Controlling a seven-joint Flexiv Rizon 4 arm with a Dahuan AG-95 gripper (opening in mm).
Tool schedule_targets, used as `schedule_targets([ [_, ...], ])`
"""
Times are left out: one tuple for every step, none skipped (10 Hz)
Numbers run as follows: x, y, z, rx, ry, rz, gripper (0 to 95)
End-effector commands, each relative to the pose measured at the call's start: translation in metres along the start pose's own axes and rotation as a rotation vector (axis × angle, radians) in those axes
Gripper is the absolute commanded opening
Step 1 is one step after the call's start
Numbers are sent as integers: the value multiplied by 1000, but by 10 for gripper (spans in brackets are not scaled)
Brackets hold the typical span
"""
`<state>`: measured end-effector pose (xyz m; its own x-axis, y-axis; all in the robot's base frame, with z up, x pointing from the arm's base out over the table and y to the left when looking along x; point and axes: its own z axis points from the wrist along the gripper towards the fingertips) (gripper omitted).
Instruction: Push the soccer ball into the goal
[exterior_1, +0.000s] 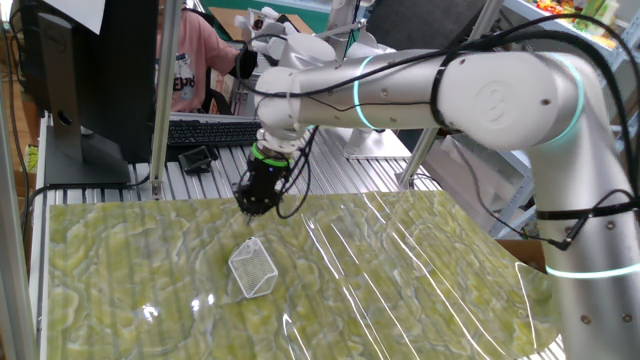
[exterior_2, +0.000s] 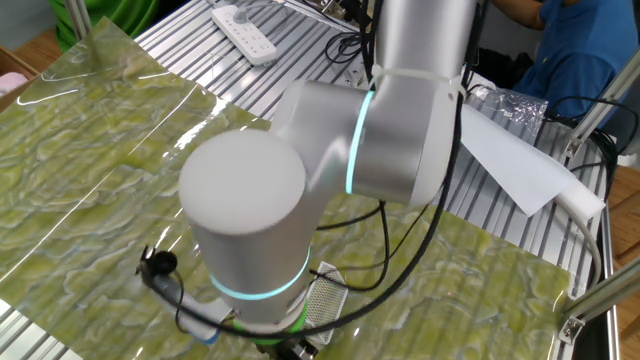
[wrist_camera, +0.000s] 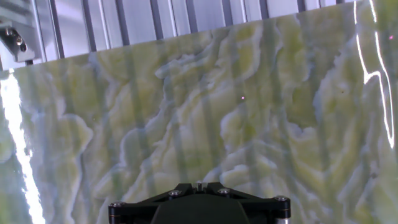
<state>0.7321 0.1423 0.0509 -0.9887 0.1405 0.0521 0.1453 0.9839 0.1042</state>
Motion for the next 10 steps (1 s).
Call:
schedule_targets([
  [2,-1,1,7,-8,-1,0],
  [1,0,3,7,-8,0,0],
  [0,2,7,3,-11,4,0],
  [-1,5,13,4,-18,8,0],
  [-2,7,18,4,-21,11,0],
  [-1,8,21,4,-25,14,0],
  [2,8,25,11,-35,14,0],
  [5,8,27,27,-39,15,0],
  [6,8,27,42,-42,15,0],
  [7,8,27,65,-41,13,0],
])
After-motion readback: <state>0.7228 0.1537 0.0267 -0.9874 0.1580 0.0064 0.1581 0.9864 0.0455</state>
